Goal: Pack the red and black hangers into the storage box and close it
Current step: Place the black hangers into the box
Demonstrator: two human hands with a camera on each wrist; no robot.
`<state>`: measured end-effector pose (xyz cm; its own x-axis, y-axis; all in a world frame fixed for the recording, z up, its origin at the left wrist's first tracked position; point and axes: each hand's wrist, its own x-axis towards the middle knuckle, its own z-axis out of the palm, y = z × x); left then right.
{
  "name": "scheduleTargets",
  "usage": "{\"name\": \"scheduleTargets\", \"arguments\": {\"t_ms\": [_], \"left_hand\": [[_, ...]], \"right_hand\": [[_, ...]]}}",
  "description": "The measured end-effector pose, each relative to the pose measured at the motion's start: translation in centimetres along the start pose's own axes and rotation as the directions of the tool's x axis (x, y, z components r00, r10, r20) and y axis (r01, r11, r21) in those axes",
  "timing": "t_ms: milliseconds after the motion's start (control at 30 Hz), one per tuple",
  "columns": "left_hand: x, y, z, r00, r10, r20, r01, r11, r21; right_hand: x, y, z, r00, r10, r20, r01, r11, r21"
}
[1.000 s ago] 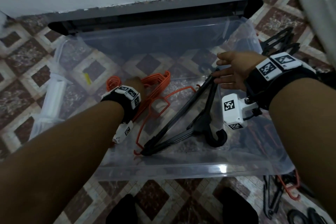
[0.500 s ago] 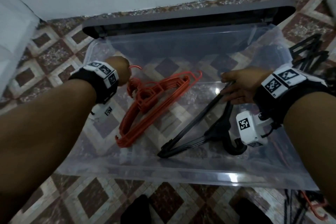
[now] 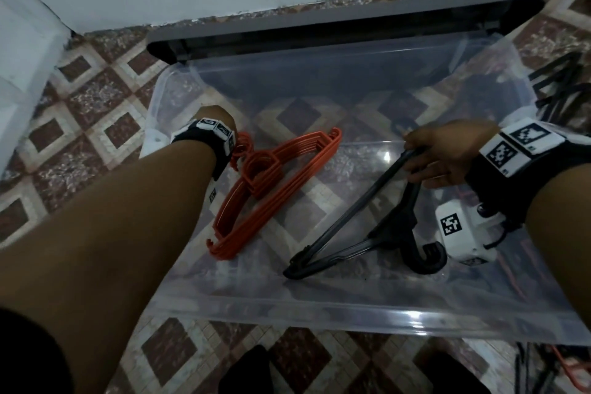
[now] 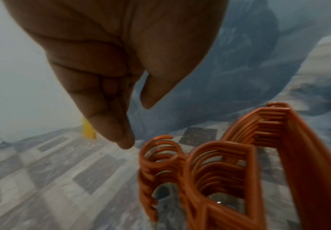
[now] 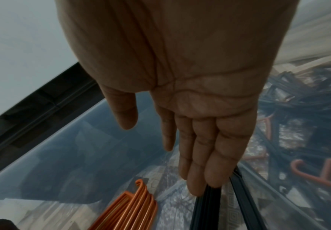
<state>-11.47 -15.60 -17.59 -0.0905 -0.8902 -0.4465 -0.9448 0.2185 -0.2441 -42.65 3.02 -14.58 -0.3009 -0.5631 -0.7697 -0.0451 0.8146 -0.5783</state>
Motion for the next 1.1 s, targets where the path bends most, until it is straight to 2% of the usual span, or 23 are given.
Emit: {"name": "scheduleTargets", "arguments": {"t_ms": [33,67,133,233,333,433,533,600,900,1100], "left_hand": [[-0.3,0.1,0.2,0.999,0.023,0.022,-0.023,1.0,-0.013],[-0.6,0.3,0.5,1.0,0.021,-0.011,-0.022,0.996,-0.087],[-2.1,0.8,2.5,0.991,0.095,-0.09,-0.108,0.983,-0.151],[-3.9,2.0,5.8,0.982,0.168,0.082,-0.161,0.983,-0.084],[-4.4,2.0,8.9,0.971,0.195,0.14,-0.2,0.98,0.02],[-3.9,2.0,9.7,0.979,0.162,0.12,-0.169,0.985,0.046],[-3.4,1.7,9.7,0.974,0.084,0.211,-0.09,0.996,0.017],[-3.3,2.0,9.7,0.968,0.083,0.237,-0.089,0.996,0.014],[-3.7,1.9,10.2,0.974,0.087,0.209,-0.091,0.996,0.01],[-5.6,2.0,8.6,0.966,0.095,0.242,-0.102,0.995,0.016]], "right_hand": [[0.0,0.0,0.0,1.0,-0.001,-0.001,0.001,1.0,-0.001],[0.1,0.0,-0.1,1.0,-0.003,-0.006,0.003,1.0,-0.001],[0.2,0.0,-0.2,1.0,-0.008,-0.011,0.008,1.0,0.0],[0.2,0.0,-0.3,1.0,-0.008,-0.006,0.008,1.0,-0.006],[0.1,0.0,-0.3,1.0,-0.009,-0.011,0.009,1.0,-0.018],[0.3,0.0,-0.3,1.0,-0.009,-0.007,0.009,1.0,-0.024],[0.4,0.1,-0.2,1.0,-0.011,-0.005,0.011,1.0,-0.025],[0.4,0.2,-0.3,1.0,-0.018,-0.013,0.018,1.0,-0.022],[0.9,0.6,-0.8,1.0,-0.017,0.015,0.017,0.999,-0.042],[0.0,0.5,-0.6,1.0,-0.019,0.006,0.019,0.997,-0.07]]}}
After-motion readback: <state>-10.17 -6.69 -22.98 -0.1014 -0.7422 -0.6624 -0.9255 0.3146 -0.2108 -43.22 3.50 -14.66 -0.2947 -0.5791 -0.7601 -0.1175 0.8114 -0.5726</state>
